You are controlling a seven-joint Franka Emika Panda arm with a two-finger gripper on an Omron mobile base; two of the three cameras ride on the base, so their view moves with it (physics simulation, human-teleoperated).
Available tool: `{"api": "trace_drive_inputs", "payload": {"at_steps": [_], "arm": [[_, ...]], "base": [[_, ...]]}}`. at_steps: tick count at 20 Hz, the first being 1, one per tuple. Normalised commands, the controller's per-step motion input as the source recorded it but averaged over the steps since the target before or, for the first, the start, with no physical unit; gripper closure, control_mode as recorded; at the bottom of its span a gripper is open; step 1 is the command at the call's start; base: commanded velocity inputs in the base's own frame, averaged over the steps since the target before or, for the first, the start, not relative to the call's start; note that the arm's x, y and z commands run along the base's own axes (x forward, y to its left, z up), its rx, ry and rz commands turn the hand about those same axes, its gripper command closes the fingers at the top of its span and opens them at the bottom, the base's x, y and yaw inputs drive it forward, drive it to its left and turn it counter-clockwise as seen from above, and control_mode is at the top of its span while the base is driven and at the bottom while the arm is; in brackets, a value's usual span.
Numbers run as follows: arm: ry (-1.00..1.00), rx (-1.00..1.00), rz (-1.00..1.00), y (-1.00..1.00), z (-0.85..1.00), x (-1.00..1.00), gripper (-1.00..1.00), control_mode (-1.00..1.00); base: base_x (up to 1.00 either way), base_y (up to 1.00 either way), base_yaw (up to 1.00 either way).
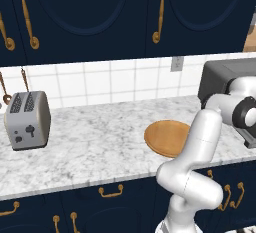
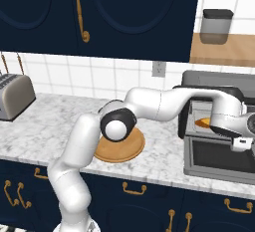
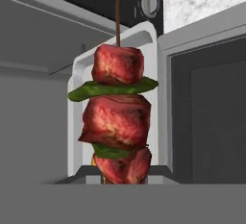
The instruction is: Pick up the kebab skewer and baguette bread, and place them inside the toaster oven. Close the toaster oven door and start by setting the timer.
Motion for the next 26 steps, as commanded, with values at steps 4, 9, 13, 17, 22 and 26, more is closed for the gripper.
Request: {"api": "trace_drive_inputs", "payload": {"at_steps": [4, 9, 13, 17, 22, 26], "arm": [[0.00, 0.00, 0.00, 0.00, -0.03, 0.26, 1.00, -1.00], [0.02, 0.01, 0.00, 0.00, 0.00, 0.30, 1.00, -1.00], [0.02, 0.01, 0.00, 0.00, 0.00, 0.30, 1.00, -1.00], [0.01, 0.02, 0.00, -0.01, 0.00, 0.21, 1.00, -1.00], [0.00, 0.04, 0.03, -0.19, 0.00, 0.11, 1.00, -1.00], [0.00, 0.04, 0.06, -0.27, 0.00, 0.12, 1.00, -1.00]], "base": [[0.00, 0.00, 0.00], [0.00, 0.00, 0.00], [0.00, 0.00, 0.00], [0.00, 0.00, 0.00], [0.00, 0.00, 0.00], [0.00, 0.00, 0.00]]}}
